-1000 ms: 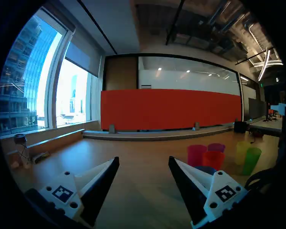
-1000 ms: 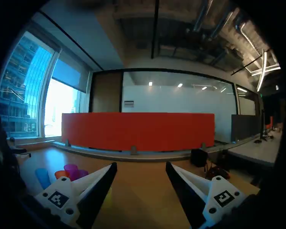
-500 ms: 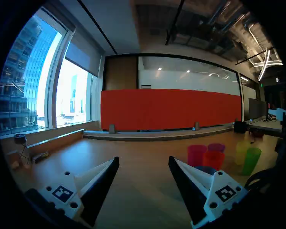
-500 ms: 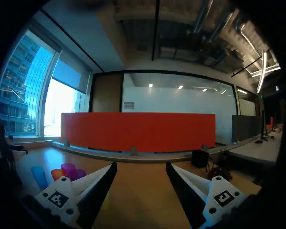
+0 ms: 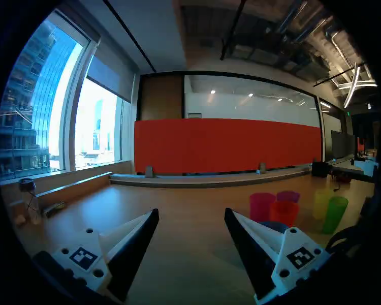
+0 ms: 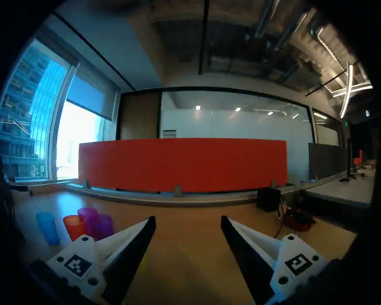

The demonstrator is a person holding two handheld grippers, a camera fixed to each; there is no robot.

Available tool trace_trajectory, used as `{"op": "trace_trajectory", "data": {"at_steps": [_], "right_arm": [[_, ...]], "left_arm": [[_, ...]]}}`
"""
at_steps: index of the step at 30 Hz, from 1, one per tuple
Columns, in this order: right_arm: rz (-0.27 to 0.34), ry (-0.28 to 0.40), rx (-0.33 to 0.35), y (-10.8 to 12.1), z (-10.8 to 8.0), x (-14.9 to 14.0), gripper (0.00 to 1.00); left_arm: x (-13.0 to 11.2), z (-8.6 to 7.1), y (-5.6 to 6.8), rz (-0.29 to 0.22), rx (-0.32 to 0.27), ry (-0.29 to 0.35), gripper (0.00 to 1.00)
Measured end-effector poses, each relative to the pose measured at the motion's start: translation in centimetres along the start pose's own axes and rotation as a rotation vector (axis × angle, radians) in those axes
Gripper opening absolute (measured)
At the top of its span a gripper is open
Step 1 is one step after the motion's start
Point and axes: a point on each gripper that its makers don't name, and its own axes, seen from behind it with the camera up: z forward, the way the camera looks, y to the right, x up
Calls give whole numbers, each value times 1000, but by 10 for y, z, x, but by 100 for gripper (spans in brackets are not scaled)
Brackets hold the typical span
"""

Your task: Pour water

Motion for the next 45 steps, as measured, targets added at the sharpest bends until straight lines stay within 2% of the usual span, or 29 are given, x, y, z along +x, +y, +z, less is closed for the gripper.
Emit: {"op": "trace_trajectory", "data": {"at_steps": [5, 17, 45], "right_arm": [[16, -4, -18, 8, 0, -6, 99], [5, -40, -30, 15, 0, -25, 99], [-10, -56, -29, 11, -1, -28, 99]], "left_arm": [[0, 0, 0, 0, 0, 0, 96], [0, 0, 0, 0, 0, 0, 96], [0, 1, 0, 0, 0, 0, 96]]}}
